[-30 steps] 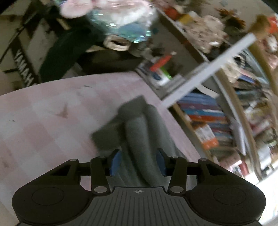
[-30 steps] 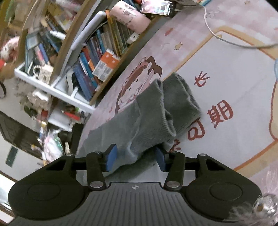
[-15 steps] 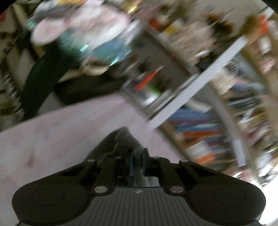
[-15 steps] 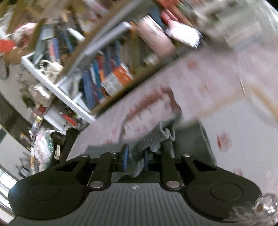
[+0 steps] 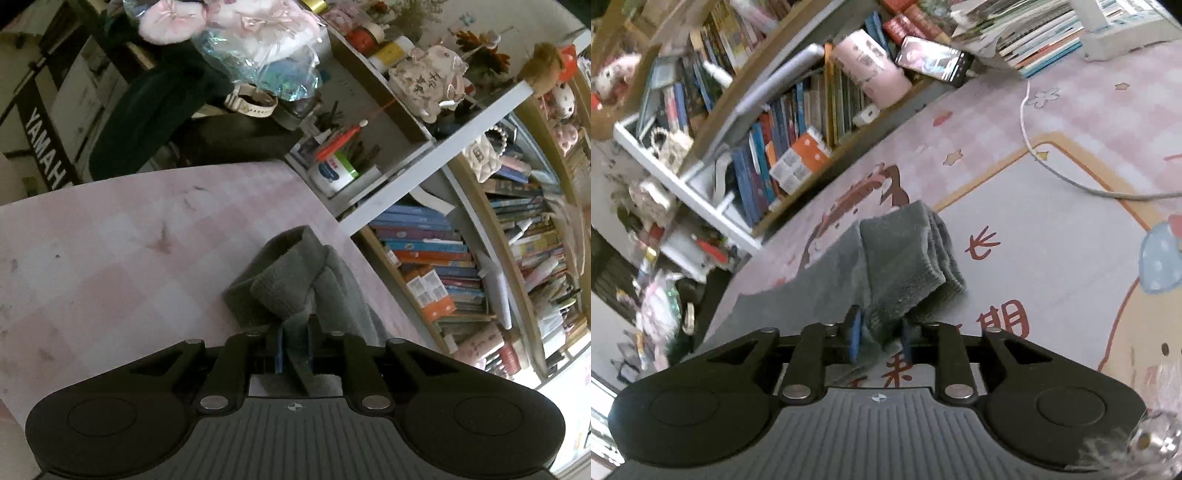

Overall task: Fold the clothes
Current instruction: 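Lay the folded hem onto the sweatshirt and open both tools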

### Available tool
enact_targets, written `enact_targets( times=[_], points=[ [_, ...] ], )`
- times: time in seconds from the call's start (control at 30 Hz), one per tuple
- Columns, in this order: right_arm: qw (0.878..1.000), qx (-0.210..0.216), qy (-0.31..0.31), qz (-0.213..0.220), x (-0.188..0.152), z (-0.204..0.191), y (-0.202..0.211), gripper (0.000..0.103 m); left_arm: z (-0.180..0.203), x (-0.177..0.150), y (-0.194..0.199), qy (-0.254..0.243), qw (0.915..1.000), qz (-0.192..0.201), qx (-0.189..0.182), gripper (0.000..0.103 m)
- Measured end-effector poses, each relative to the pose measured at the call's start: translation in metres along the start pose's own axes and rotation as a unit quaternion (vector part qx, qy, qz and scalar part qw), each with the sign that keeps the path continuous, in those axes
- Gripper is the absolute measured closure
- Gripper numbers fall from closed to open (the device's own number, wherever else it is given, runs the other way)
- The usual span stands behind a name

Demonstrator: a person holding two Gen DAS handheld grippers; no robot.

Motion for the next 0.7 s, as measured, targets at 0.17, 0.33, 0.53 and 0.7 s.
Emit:
enact_targets(
  times=[0.17, 0.33, 0.53, 0.7],
  points=[
    [1.000, -0.005, -0.002, 0.004, -0.001, 0.002, 0.002, 0.068, 0.003, 0.003, -0.002, -0.001, 1.0000, 0.002, 0.004, 0.089],
    [0.999, -0.011, 0.031, 0.007, -0.002, -0.009, 0.002, 0.084, 0.015, 0.006, 0.006, -0.016, 0.9992, 0.036, 0.000, 0.093],
    [0.998, -0.016, 0.063, 0.003, -0.012, -0.018, 0.000, 0.085, 0.026, 0.013, 0.014, -0.041, 0.9974, 0.058, 0.014, 0.093],
    [0.998, -0.021, 0.054, 0.005, -0.014, -0.012, 0.003, 0.078, 0.007, 0.001, 0.011, -0.040, 0.9979, 0.030, 0.041, 0.086]
  ],
)
Point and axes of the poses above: each gripper's, at about its wrist camera, not at the fingertips, and y roughly against the way its jaws point, z to its right, x to its top, the point moved 1 cm from there along -y, roughly the way its jaws point, and after that the axes turned 2 degrees about -y, right-handed, at the moved point
